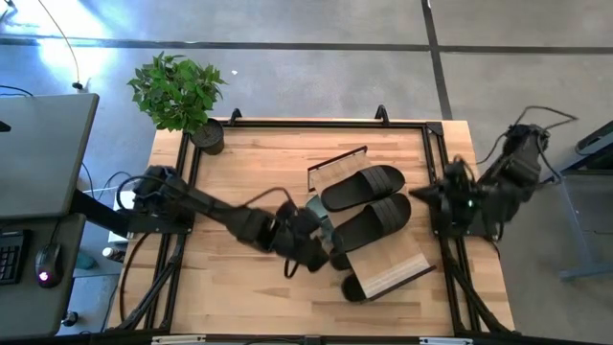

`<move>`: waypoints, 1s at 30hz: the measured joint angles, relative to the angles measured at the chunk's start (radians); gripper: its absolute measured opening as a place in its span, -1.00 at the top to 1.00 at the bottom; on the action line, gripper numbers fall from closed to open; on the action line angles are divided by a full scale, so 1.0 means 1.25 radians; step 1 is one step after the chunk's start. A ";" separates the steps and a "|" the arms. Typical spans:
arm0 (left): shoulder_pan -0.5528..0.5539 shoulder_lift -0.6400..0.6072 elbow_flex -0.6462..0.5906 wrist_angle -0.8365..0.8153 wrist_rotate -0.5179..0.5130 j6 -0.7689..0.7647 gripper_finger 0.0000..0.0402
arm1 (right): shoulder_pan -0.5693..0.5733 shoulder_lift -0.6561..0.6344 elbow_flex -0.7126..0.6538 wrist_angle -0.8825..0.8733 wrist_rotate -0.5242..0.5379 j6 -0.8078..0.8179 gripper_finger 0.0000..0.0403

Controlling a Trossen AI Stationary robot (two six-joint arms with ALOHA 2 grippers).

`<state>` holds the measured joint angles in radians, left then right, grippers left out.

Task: Pick and place slides into the shelf
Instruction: Adjust the pair of black slides on the shelf

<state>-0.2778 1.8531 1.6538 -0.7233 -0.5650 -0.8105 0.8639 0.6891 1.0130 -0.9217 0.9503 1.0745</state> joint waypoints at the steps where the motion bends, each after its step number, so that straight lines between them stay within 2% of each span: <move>1: 0.014 -0.005 0.000 -0.015 0.010 0.010 0.23 | -0.031 -0.020 0.000 -0.009 -0.006 0.002 1.00; 7: 0.092 -0.042 0.000 -0.020 0.059 0.118 0.23 | -0.227 -0.109 0.038 -0.130 -0.056 0.050 1.00; 12: 0.148 -0.054 0.000 -0.012 0.125 0.206 0.23 | -0.376 -0.093 0.116 -0.336 -0.137 0.135 1.00; 15: 0.177 -0.055 0.000 0.004 0.171 0.256 0.23 | -0.442 -0.069 0.131 -0.408 -0.211 0.169 1.00; 18: 0.200 -0.055 0.000 0.021 0.218 0.304 0.23 | -0.493 -0.038 0.131 -0.410 -0.268 0.146 1.00; 23: 0.219 -0.055 0.000 0.040 0.255 0.349 0.23 | -0.597 0.016 0.130 -0.344 -0.354 0.029 1.00; 30: 0.217 -0.055 0.000 0.071 0.295 0.358 0.23 | -0.817 0.065 0.131 -0.139 -0.663 -0.180 1.00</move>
<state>-0.0071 1.7844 1.6535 -0.6350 -0.1958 -0.3633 -0.1577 0.7707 1.1763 -1.0959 0.1214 0.8494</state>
